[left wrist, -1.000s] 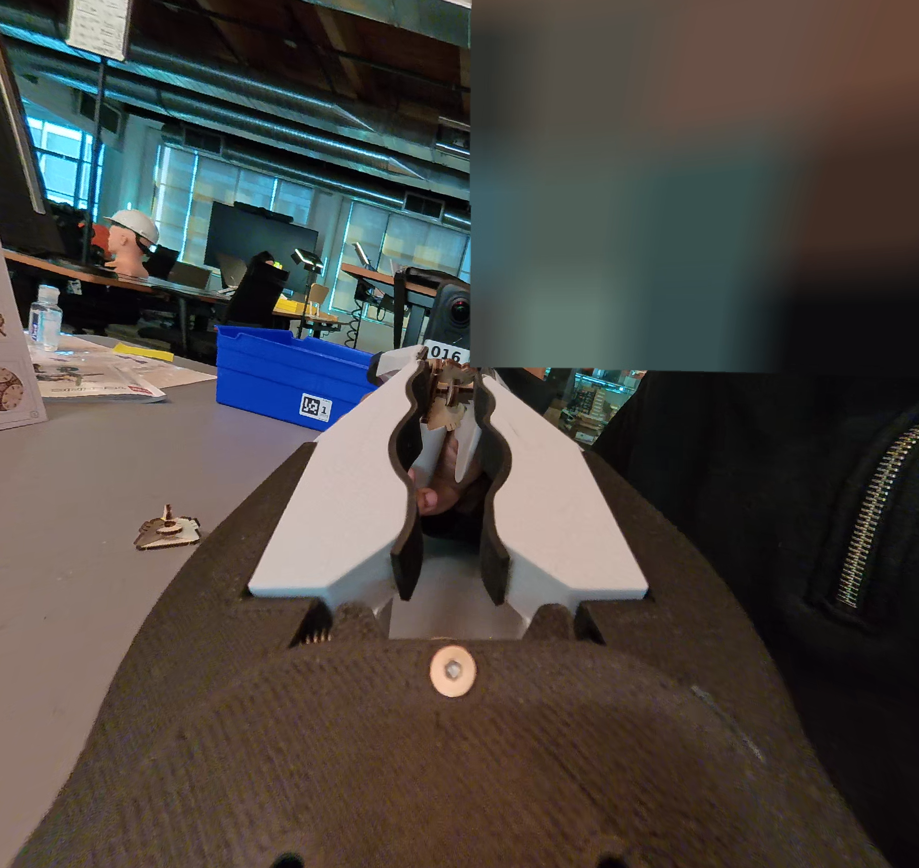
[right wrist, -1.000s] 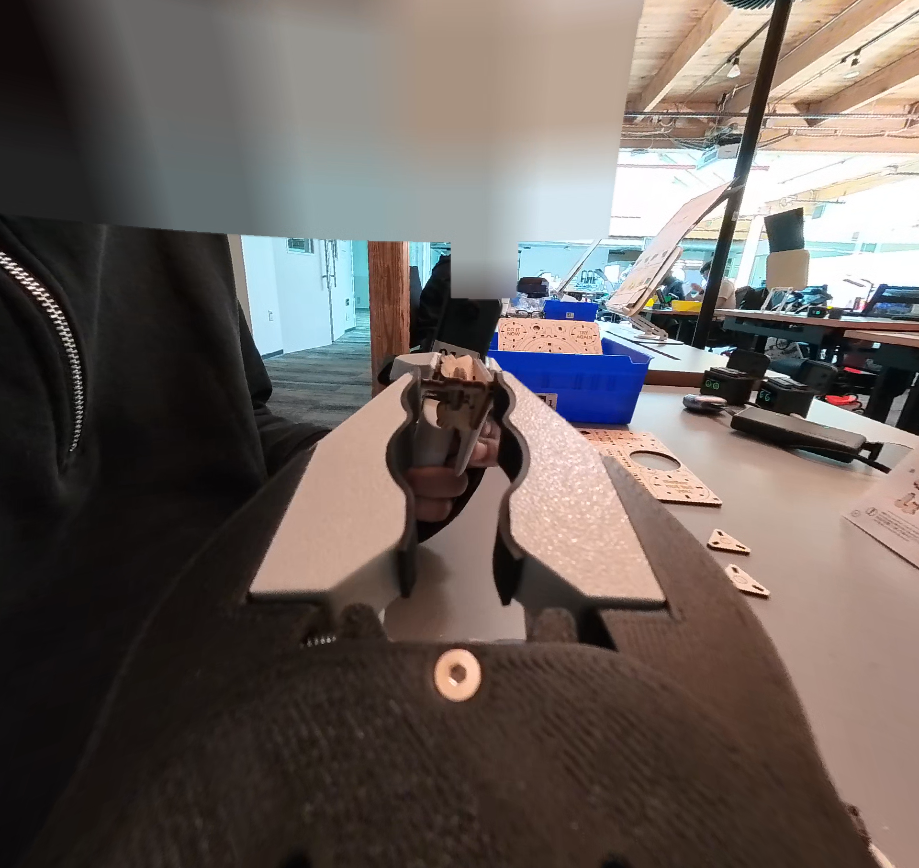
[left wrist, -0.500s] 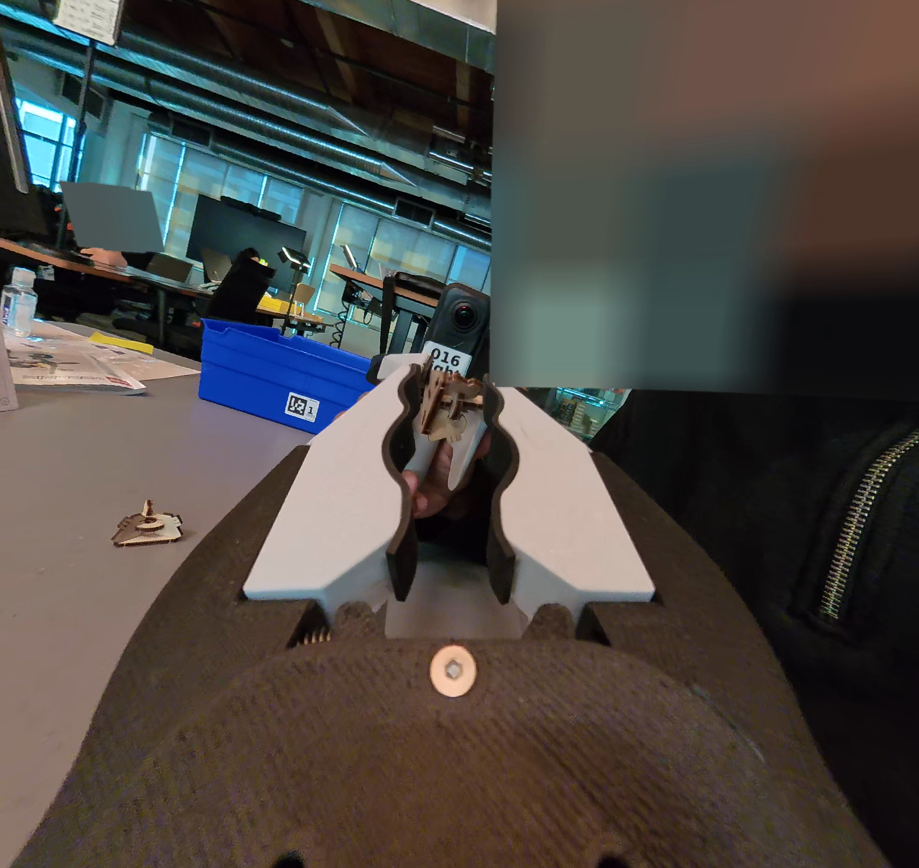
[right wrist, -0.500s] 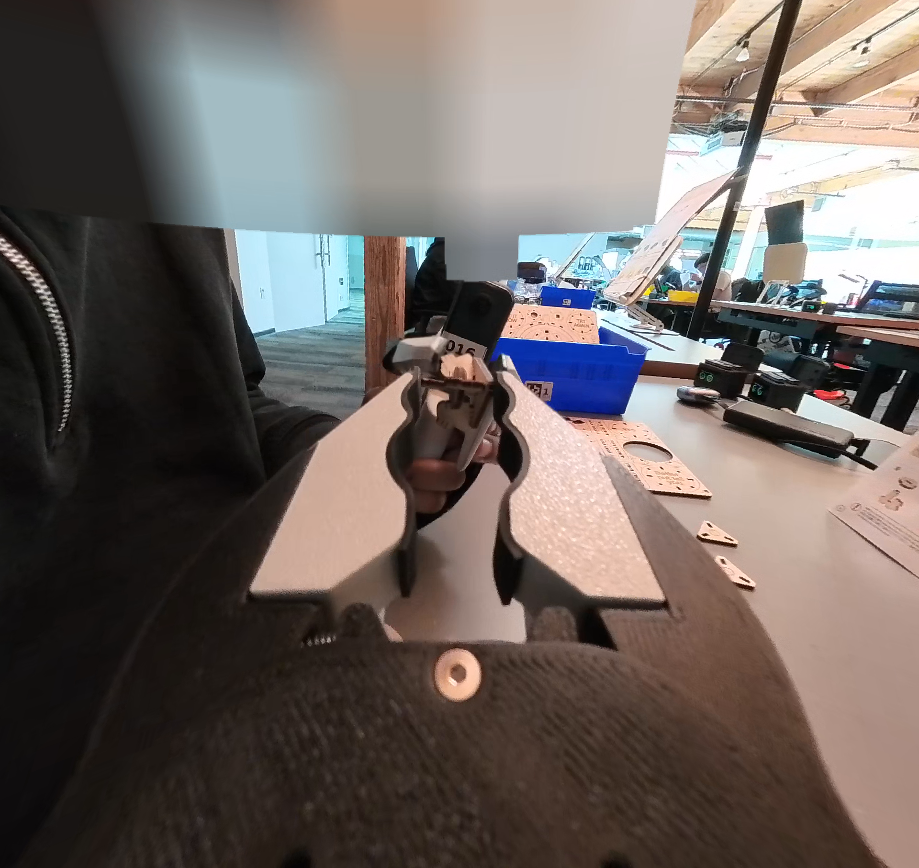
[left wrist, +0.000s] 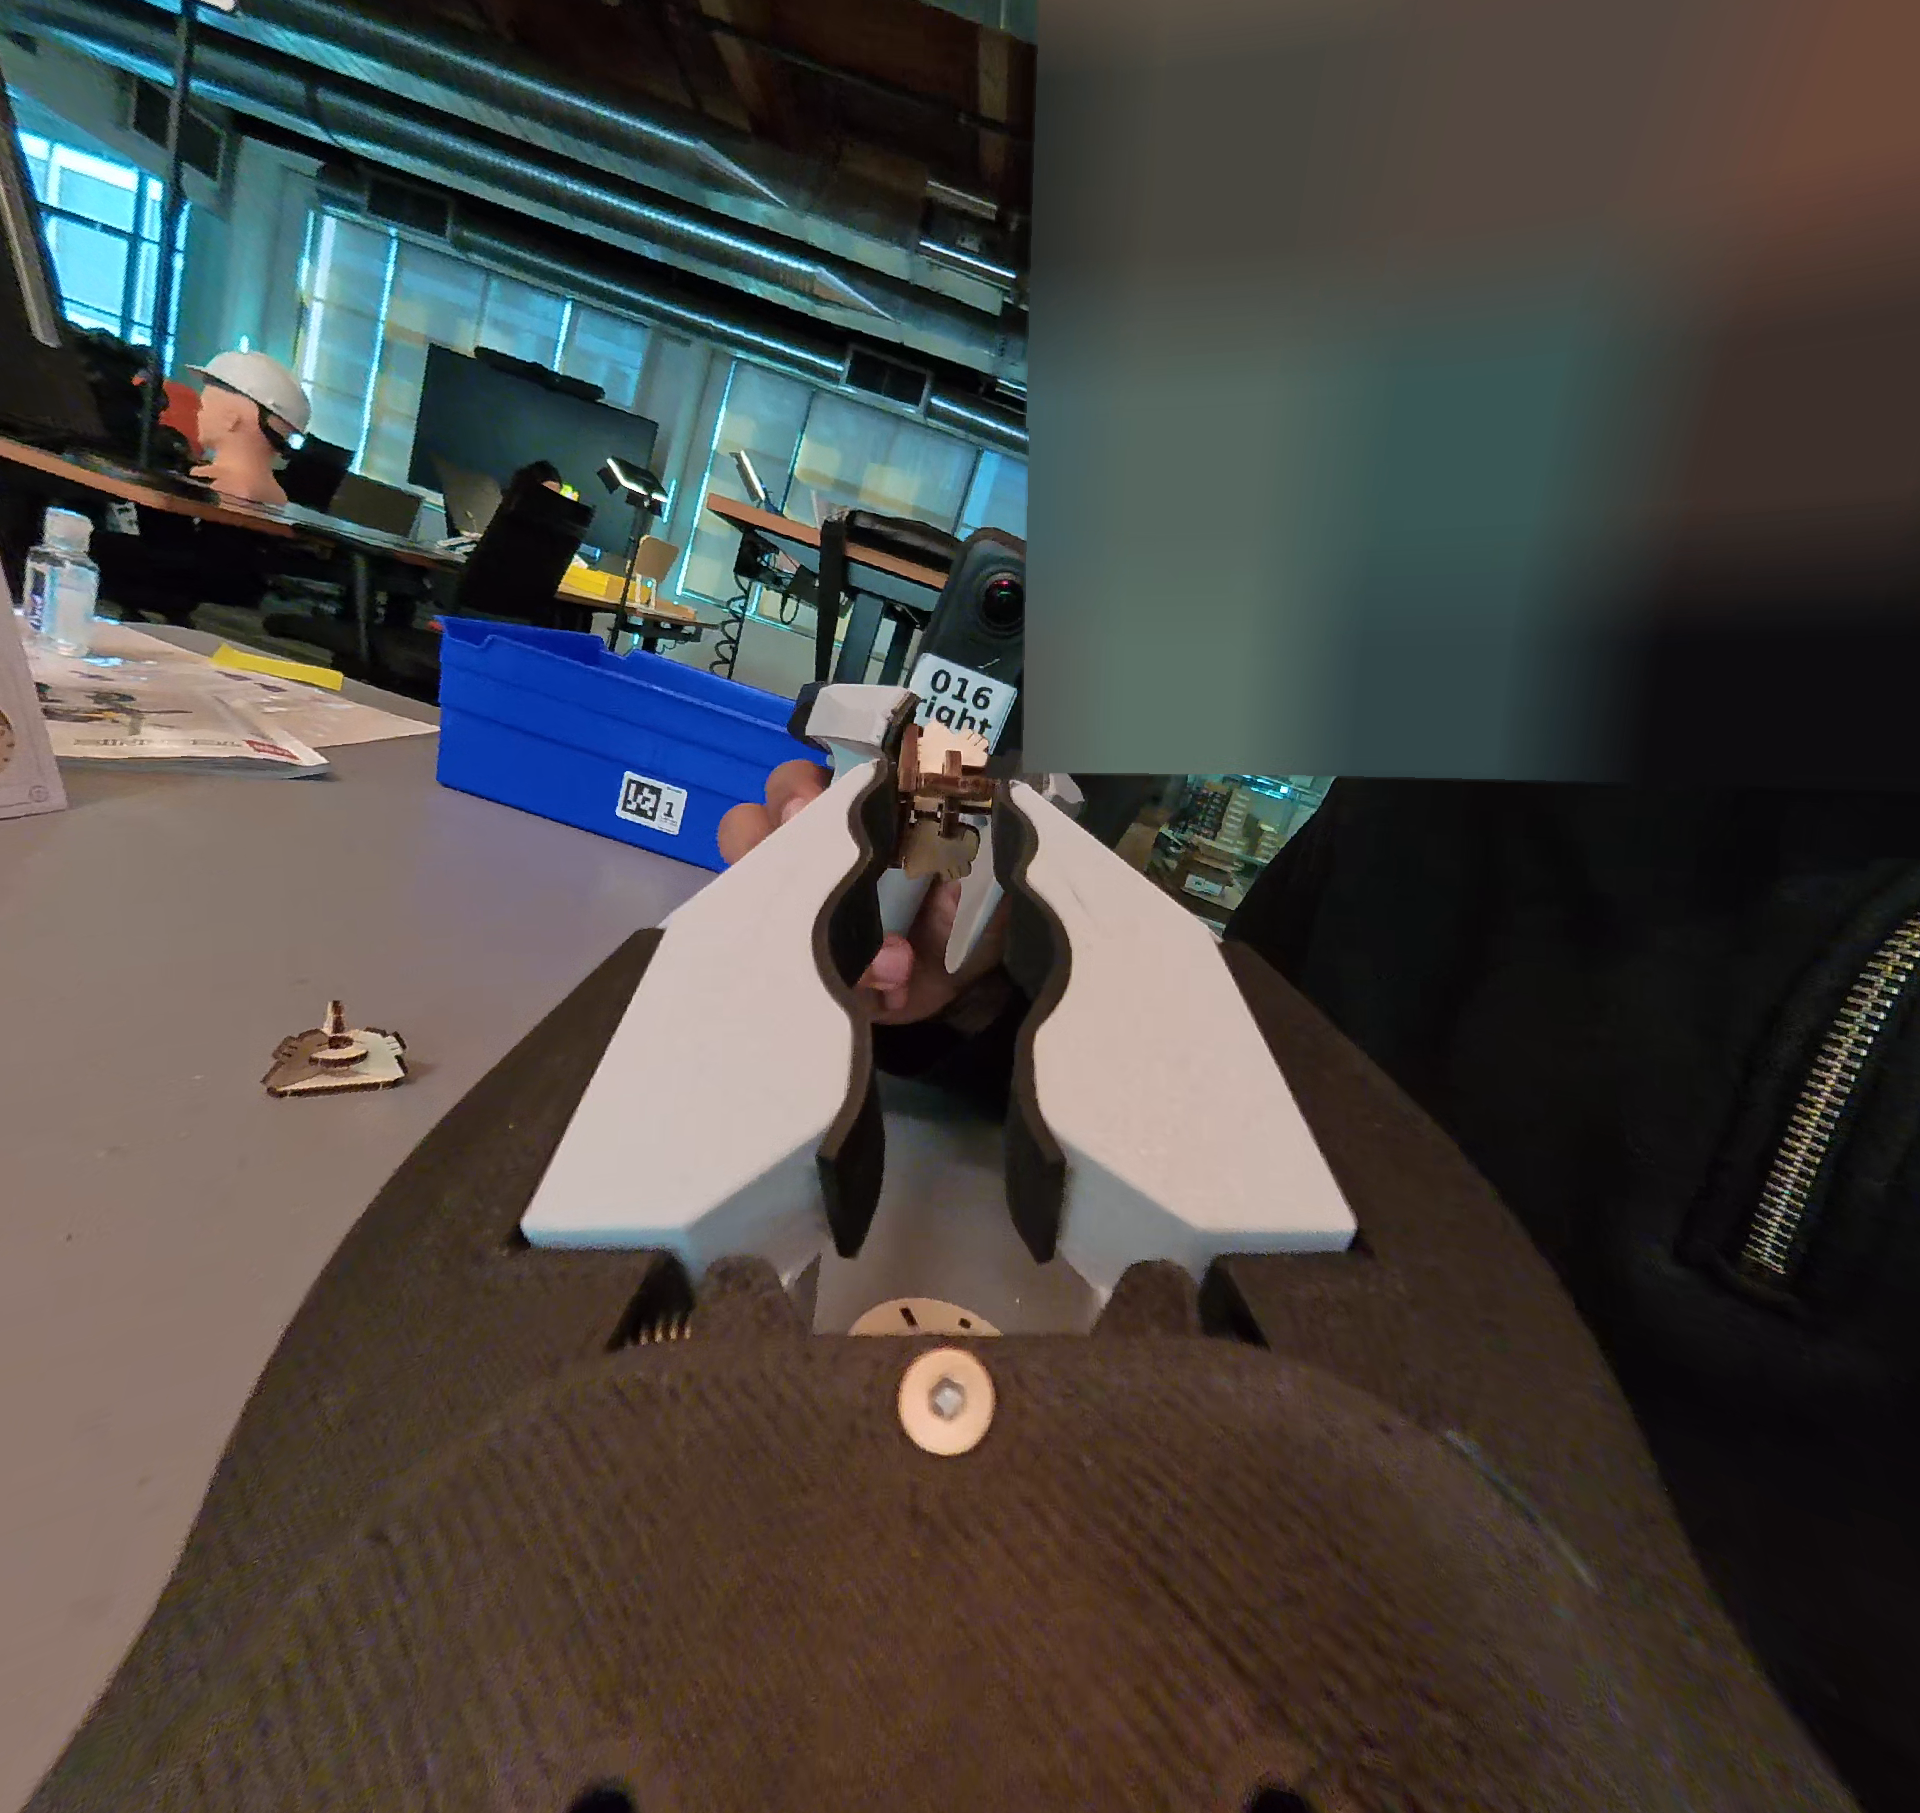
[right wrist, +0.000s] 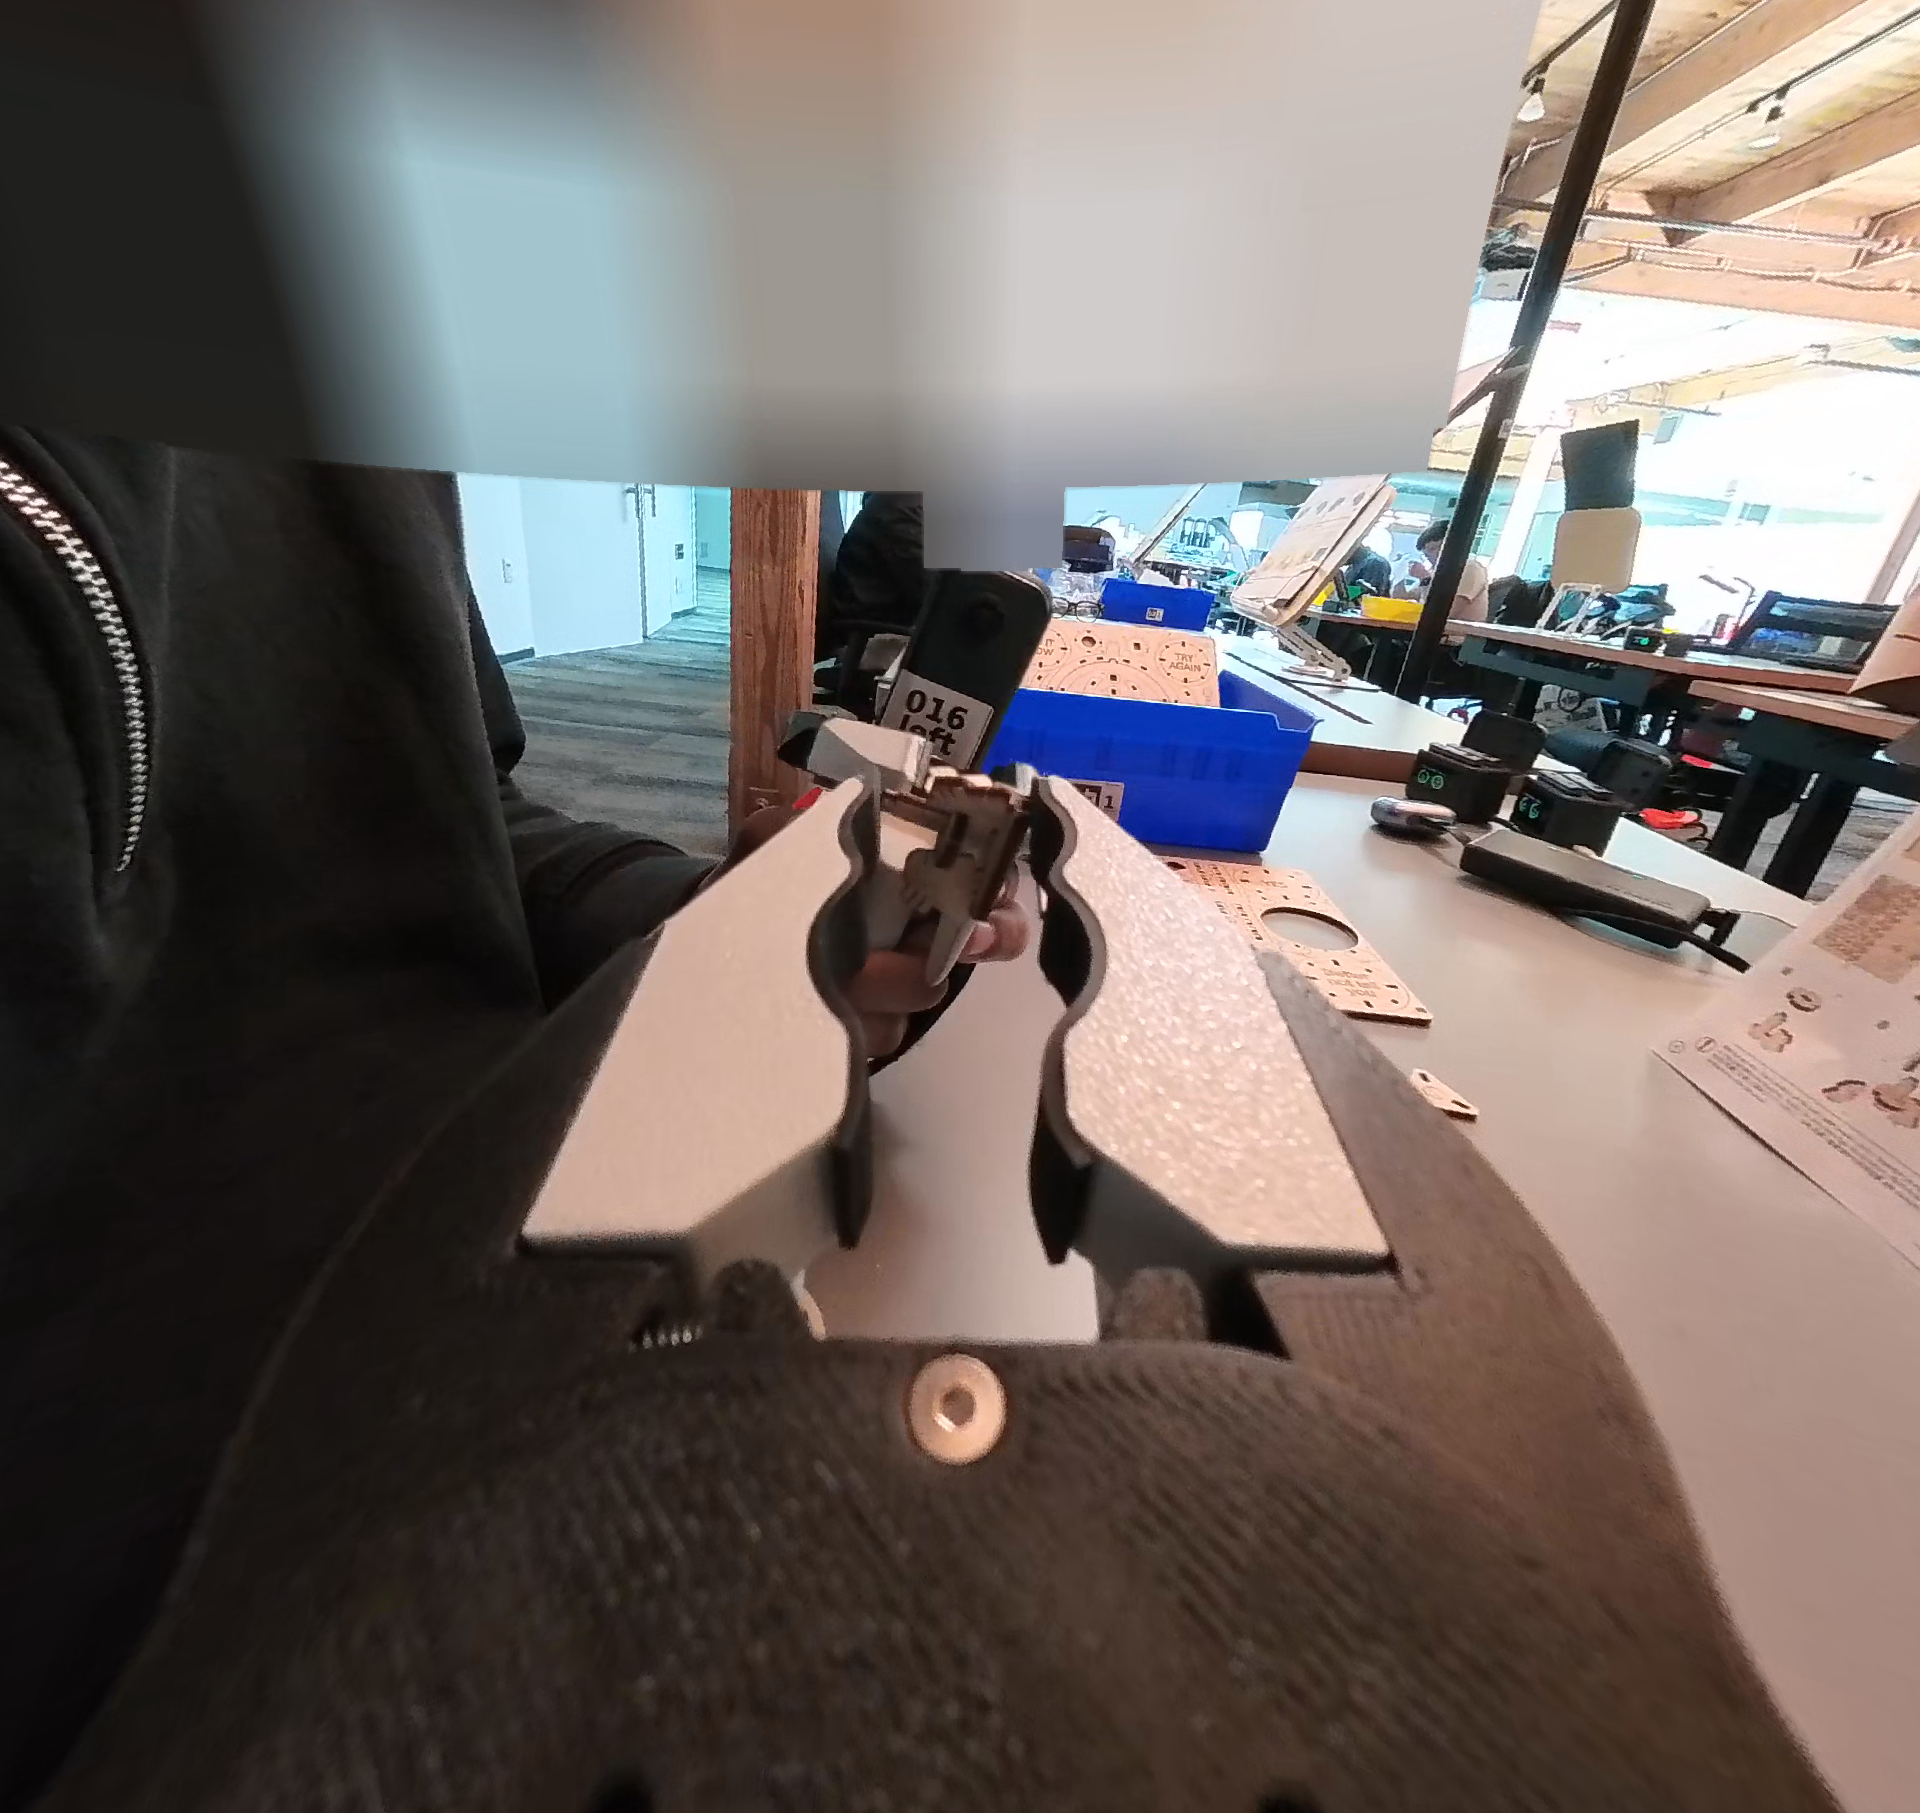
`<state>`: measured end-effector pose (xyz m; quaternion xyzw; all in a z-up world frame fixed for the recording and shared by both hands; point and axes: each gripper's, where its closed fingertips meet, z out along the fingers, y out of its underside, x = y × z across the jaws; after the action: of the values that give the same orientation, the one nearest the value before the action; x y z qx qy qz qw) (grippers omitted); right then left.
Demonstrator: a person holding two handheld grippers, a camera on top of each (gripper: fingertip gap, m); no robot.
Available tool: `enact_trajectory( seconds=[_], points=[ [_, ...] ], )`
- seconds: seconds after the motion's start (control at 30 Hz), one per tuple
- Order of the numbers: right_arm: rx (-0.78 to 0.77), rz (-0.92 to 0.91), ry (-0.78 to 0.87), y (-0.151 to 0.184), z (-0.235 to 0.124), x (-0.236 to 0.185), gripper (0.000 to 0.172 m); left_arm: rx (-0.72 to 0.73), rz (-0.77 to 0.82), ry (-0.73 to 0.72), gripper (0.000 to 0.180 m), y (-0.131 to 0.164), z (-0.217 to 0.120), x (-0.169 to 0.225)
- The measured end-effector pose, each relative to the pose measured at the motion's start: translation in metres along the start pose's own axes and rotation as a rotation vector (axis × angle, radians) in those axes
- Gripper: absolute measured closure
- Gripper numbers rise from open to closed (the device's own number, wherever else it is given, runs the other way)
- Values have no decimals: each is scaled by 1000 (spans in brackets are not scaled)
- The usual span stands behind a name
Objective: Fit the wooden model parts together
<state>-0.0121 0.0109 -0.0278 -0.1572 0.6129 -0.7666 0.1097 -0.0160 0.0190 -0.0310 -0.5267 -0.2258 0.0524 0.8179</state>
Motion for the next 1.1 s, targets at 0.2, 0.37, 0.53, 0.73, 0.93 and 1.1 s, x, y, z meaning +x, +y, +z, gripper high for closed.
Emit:
enact_trajectory(
  seconds=[0.2, 0.37, 0.53, 0.73, 0.93, 1.1],
  points=[
    [-18, 5, -6, 3, 1, 0, 145, -22, -28, 12, 165, 3, -2, -1],
    [-45, 45, -18, 7, 1, 0, 145, -56, 27, -26, 165, 6, -4, -3],
    [-56, 66, -4, 11, 1, 3, 145, -62, 3, -38, 165, 8, -5, -8],
    [-58, 65, 3, 14, -1, 5, 145, -70, 17, -61, 165, 10, -4, -11],
    [-65, 86, 3, 17, -2, 7, 146, -86, 42, -87, 165, 12, -4, -14],
    [-74, 97, -6, 18, -4, 6, 146, -93, 52, -89, 165, 13, -3, -13]
  ],
)
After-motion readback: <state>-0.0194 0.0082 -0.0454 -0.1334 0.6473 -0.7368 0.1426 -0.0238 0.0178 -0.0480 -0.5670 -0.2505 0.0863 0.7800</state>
